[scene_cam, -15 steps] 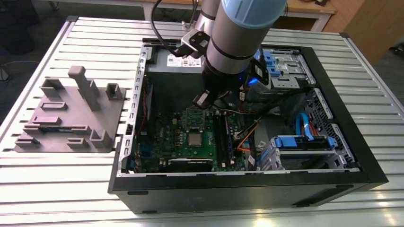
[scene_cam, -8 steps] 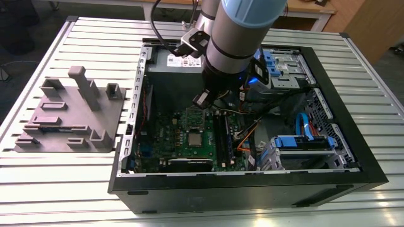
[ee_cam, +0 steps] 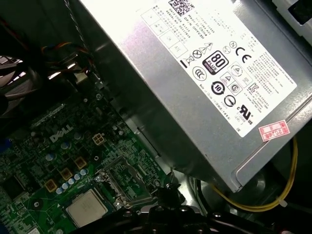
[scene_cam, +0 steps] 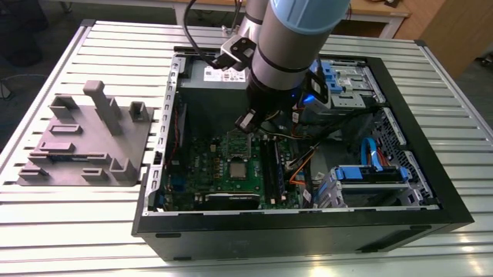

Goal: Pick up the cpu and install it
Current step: 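Close the cpu cover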

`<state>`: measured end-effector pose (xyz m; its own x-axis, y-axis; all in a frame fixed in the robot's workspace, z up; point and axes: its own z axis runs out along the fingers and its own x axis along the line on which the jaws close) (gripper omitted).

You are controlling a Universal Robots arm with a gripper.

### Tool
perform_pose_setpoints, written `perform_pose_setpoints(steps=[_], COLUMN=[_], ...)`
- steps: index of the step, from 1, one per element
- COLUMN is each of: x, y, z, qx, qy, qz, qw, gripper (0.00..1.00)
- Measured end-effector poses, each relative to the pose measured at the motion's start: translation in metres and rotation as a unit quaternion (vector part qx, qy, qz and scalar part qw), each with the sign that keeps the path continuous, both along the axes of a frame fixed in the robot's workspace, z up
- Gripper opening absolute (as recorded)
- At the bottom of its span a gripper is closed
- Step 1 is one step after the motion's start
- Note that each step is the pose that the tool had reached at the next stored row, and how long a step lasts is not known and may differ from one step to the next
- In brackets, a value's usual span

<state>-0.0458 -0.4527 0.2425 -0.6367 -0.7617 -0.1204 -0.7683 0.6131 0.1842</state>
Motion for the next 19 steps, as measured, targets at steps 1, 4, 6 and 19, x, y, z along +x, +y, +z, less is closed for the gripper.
perform_pose_setpoints(steps=[1, 4, 6, 19], x=[0.0000, -0.0001, -0.0002, -0.0018], y=[-0.0007, -0.0036, -0.0046, -0.0060], z=[0.0001, 0.0001, 0.0000, 0.0000], qx=[-0.0011, -0.0040, -0.0085, -0.0140], qy=[0.0000, 0.0000, 0.0000, 0.0000], qz=[0.000, 0.001, 0.001, 0.002], qw=[1.00000, 0.99999, 0.99996, 0.99990], gripper=[0.10, 0.10, 0.10, 0.10])
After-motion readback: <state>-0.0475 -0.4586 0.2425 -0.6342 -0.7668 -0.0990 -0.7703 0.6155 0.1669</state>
